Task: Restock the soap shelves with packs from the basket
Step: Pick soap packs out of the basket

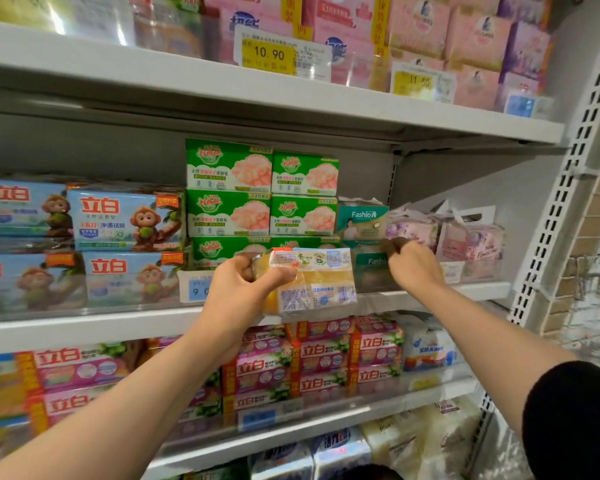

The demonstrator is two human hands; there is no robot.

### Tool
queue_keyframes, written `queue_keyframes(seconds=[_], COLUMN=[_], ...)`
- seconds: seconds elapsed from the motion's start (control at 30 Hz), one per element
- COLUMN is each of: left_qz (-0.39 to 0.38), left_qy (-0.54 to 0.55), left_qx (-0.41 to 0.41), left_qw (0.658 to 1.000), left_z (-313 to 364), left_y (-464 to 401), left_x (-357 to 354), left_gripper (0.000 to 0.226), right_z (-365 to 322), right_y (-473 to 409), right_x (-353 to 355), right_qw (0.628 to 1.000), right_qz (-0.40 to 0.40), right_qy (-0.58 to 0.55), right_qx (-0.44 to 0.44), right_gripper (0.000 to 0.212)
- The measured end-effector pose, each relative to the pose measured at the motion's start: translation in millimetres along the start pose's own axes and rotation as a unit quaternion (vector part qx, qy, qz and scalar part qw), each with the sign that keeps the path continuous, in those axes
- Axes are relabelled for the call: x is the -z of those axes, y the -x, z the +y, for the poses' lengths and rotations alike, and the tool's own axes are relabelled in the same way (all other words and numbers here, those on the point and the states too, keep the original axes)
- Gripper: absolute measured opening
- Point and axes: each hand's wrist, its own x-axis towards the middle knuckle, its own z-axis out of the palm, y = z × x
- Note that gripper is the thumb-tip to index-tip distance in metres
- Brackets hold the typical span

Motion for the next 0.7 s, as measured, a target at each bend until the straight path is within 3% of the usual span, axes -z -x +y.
queue_keyframes(seconds=[0.07, 0.17, 0.3, 0.43, 0.5, 0.57, 0.7], left_qz=[-0.006, -0.057, -0.175, -0.205, -0.201, -0.19, -0.147], left_qy=[-0.015, -0.145, -0.3, -0.403, -0.414, -0.408, -0.379], left_qx=[-0.028, -0.197, -0.381, -0.524, -0.563, -0.566, -0.511], left_qw=[0.999, 0.968, 0.857, 0.722, 0.686, 0.69, 0.758], left_z=[1, 4, 12, 17, 16, 15, 15], left_y=[6, 26, 45, 40, 36, 32, 33], left_x=[0, 1, 3, 11, 15, 21, 32], left_gripper=[0.04, 0.048, 0.07, 0.065, 0.054, 0.046, 0.055], right_z=[3, 10, 16, 13, 5, -7, -38], right_y=[14, 24, 29, 35, 45, 58, 82], right_x=[-3, -6, -4, -1, 6, 17, 42], right_qw=[0.999, 0.997, 0.997, 0.996, 0.979, 0.943, 0.805], right_qz=[0.003, 0.008, -0.002, 0.032, 0.097, 0.088, -0.211], right_qy=[0.028, 0.02, -0.016, -0.073, -0.173, -0.308, -0.55], right_qx=[0.037, 0.079, 0.07, 0.045, 0.053, 0.091, 0.069], right_gripper=[0.034, 0.041, 0.04, 0.037, 0.037, 0.046, 0.04])
